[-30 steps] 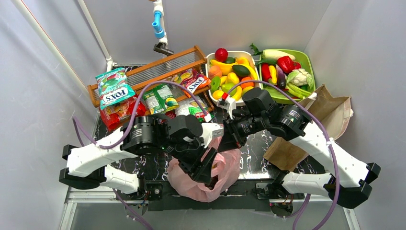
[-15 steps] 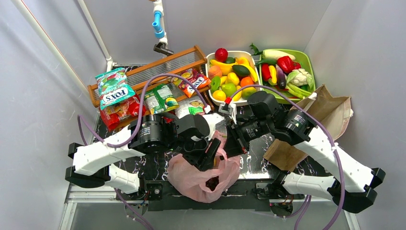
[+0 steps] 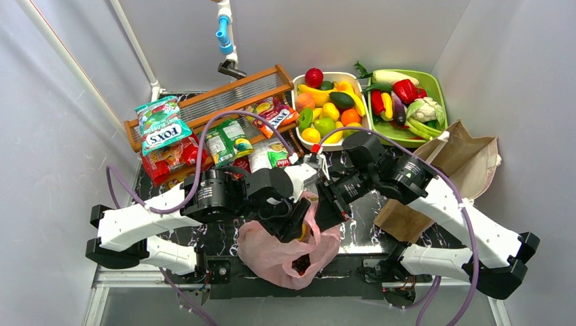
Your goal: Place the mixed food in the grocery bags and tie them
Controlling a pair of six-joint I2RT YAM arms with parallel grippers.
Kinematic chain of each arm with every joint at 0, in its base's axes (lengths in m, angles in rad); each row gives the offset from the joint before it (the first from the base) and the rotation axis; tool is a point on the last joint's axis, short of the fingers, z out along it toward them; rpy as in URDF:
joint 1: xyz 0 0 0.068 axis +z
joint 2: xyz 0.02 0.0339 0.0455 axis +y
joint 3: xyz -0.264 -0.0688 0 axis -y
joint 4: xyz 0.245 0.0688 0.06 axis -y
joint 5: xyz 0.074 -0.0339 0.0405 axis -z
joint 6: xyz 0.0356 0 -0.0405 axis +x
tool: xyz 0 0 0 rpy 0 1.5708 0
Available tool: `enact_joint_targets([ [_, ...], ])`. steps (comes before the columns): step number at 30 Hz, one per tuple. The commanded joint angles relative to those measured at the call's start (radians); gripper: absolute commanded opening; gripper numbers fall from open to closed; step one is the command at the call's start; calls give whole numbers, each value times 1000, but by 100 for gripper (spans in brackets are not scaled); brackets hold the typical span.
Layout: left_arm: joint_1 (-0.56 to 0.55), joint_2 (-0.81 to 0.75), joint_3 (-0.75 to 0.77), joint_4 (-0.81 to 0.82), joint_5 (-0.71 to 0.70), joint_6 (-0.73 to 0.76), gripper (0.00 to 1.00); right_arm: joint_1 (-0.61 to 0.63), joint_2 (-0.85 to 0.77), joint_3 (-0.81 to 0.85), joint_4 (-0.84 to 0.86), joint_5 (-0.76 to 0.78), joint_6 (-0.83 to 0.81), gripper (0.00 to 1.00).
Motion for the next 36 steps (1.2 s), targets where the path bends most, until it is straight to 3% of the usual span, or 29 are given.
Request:
enact_joint_targets([
  [1, -2, -44, -33, 56, 29, 37, 45, 2, 17, 11, -45, -114, -28, 1],
  [21, -48, -33, -23, 75, 48, 76, 43, 2, 44, -35, -100, -347, 55, 1],
  [36, -114, 1, 17, 97, 10, 118, 45, 2, 9, -122, -25, -361, 148, 1],
])
